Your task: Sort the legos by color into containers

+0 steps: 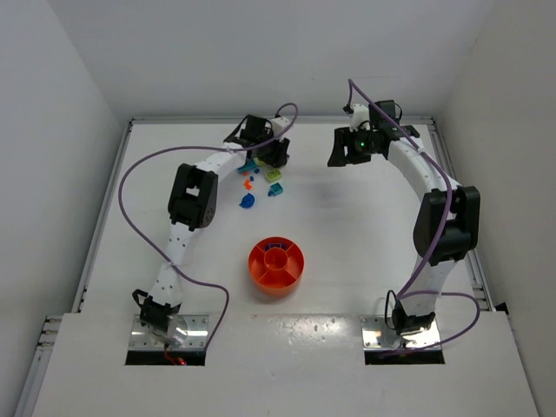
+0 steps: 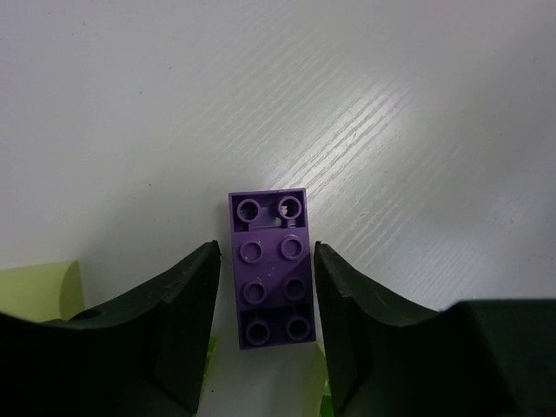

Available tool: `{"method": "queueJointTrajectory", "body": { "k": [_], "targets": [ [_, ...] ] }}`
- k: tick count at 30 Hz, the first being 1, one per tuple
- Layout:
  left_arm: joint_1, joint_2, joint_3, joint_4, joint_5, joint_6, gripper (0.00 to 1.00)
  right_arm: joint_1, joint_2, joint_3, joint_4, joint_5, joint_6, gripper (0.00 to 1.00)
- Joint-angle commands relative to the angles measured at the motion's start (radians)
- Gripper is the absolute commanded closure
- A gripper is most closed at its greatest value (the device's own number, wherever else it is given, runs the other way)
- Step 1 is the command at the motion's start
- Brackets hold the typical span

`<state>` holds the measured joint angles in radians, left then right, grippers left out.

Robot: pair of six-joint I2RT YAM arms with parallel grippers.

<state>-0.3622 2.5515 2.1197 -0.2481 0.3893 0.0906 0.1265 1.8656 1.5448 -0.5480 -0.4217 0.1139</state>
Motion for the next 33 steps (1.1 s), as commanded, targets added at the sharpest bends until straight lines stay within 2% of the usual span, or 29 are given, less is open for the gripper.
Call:
{"method": "queueJointTrajectory", "body": {
  "k": [1, 4, 8, 11, 12, 16, 18, 19, 22, 26, 33],
  "targets": [
    [-0.018, 0.009, 0.017, -0.039, -0.02, 0.018, 0.47, -0.002, 0.006, 0.0, 0.037, -0.019, 0.01, 0.39],
    [-0.018, -0.016, -0.029, -0.039, -0.02, 0.029, 0.52, -0.002, 0.006, 0.009, 0.037, -0.048, 0.024, 0.39],
    [-0.018, -0.092, -0.175, -0.014, 0.039, 0.04, 0.55, -0.002, 0.024, 0.009, 0.055, -0.135, 0.073, 0.39],
    [-0.018, -0.174, -0.292, 0.052, 0.06, 0.049, 0.62, -0.002, 0.049, 0.0, 0.097, -0.222, 0.134, 0.38],
    [-0.018, -0.189, -0.308, 0.061, 0.072, 0.058, 0.67, -0.002, 0.049, 0.0, 0.108, -0.238, 0.153, 0.37],
    [-0.018, -0.249, -0.36, 0.072, 0.086, 0.081, 0.77, -0.002, 0.087, 0.0, 0.163, -0.324, 0.254, 0.31],
    [-0.009, -0.325, -0.447, 0.111, 0.112, 0.09, 0.78, -0.002, 0.101, 0.0, 0.207, -0.368, 0.334, 0.3],
    [-0.009, -0.362, -0.49, 0.191, 0.124, 0.081, 0.78, -0.002, 0.115, 0.0, 0.221, -0.396, 0.354, 0.3],
    [0.002, -0.497, -0.625, 0.276, 0.167, 0.072, 0.78, -0.002, 0.138, 0.0, 0.273, -0.445, 0.379, 0.3],
    [0.002, -0.599, -0.694, 0.318, 0.21, 0.035, 0.78, -0.002, 0.156, -0.009, 0.318, -0.534, 0.411, 0.35],
    [-0.007, -0.688, -0.744, 0.342, 0.247, -0.014, 0.78, 0.007, 0.156, -0.084, 0.456, -0.67, 0.532, 0.35]
  ]
}}
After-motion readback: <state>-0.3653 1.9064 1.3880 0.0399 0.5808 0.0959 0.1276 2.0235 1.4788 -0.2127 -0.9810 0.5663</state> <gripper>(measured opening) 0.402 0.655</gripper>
